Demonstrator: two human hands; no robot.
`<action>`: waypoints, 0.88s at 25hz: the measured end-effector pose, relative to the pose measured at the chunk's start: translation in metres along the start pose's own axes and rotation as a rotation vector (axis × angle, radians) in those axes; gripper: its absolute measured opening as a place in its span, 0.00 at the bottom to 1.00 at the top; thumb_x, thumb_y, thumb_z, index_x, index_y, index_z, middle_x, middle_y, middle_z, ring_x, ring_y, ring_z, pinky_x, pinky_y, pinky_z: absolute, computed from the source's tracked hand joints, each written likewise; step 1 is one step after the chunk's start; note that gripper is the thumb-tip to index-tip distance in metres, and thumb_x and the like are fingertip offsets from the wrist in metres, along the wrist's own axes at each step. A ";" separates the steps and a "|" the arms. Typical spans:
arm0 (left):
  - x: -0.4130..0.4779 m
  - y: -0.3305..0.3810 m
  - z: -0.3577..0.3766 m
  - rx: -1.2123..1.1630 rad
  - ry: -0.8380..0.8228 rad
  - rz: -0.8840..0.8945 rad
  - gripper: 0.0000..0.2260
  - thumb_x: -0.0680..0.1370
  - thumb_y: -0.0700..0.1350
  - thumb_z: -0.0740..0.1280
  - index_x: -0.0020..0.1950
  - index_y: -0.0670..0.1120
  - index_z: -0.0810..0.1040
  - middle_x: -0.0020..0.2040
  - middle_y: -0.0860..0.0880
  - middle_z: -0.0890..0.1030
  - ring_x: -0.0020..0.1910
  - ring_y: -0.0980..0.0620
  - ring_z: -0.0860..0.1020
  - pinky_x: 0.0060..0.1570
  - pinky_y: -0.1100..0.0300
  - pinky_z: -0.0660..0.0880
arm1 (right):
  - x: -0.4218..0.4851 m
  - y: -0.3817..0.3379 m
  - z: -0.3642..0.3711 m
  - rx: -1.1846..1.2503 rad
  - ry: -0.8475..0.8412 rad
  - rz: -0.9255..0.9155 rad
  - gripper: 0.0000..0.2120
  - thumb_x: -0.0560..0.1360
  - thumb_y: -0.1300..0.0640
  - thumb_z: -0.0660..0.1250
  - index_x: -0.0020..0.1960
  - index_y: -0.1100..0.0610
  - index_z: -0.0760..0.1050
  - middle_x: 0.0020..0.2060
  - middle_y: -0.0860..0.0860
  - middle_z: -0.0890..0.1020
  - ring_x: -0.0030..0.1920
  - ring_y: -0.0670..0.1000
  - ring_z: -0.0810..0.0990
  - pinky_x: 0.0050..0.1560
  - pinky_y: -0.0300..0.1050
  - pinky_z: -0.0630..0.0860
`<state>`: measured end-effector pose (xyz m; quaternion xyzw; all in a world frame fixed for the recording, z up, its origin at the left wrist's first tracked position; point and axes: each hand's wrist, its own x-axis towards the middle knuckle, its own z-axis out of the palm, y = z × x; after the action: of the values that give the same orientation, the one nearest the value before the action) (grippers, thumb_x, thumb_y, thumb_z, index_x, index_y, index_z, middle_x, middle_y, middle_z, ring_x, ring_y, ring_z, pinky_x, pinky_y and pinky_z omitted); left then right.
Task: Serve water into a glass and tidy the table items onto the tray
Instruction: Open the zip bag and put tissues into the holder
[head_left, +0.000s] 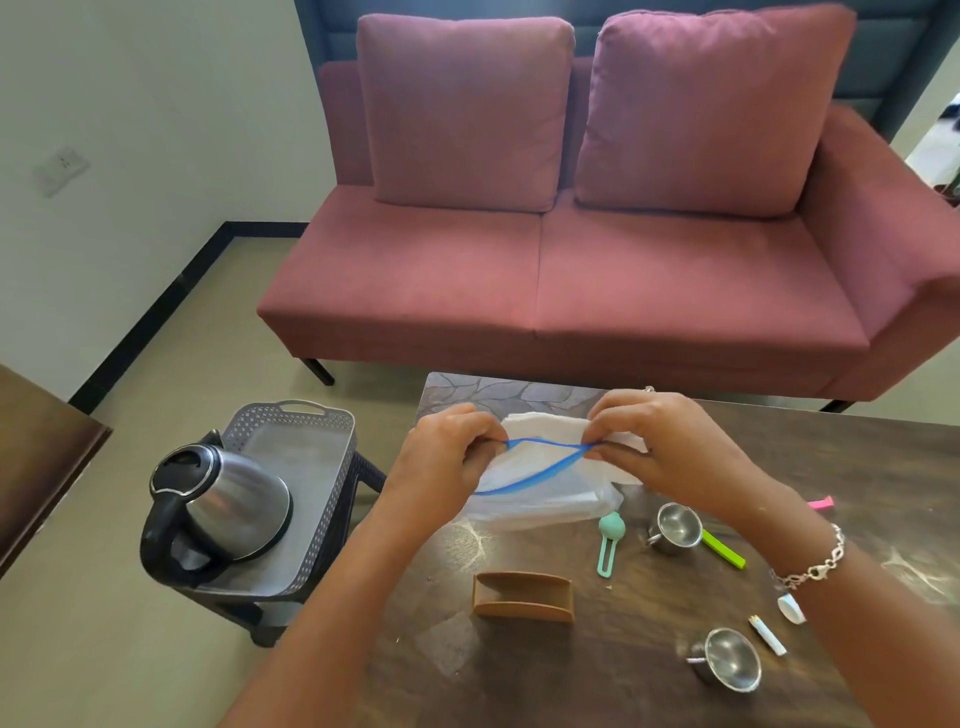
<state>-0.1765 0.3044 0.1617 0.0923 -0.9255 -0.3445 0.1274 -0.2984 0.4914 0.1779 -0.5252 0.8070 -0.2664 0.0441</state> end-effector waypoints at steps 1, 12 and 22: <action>0.000 -0.001 -0.003 -0.044 -0.002 -0.010 0.09 0.73 0.48 0.66 0.45 0.43 0.82 0.42 0.50 0.81 0.40 0.52 0.78 0.44 0.51 0.78 | 0.002 0.000 0.000 -0.003 0.037 0.008 0.08 0.68 0.53 0.67 0.40 0.56 0.83 0.38 0.48 0.83 0.35 0.51 0.80 0.38 0.46 0.78; -0.060 -0.080 0.039 -0.916 -0.119 -0.509 0.45 0.54 0.52 0.80 0.68 0.48 0.65 0.65 0.48 0.74 0.65 0.52 0.72 0.63 0.57 0.71 | 0.015 -0.001 -0.001 0.491 0.333 0.204 0.01 0.67 0.58 0.70 0.38 0.55 0.80 0.33 0.45 0.81 0.34 0.49 0.77 0.37 0.38 0.74; -0.059 -0.100 0.043 -0.885 -0.016 -0.647 0.10 0.66 0.30 0.72 0.44 0.40 0.80 0.36 0.50 0.85 0.37 0.55 0.83 0.35 0.66 0.78 | 0.016 0.018 0.015 0.330 0.411 0.268 0.12 0.69 0.67 0.71 0.38 0.50 0.78 0.32 0.37 0.79 0.33 0.40 0.75 0.35 0.29 0.70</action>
<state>-0.1252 0.2711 0.0539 0.3074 -0.6172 -0.7234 0.0347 -0.3155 0.4777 0.1599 -0.3347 0.8071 -0.4864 -0.0007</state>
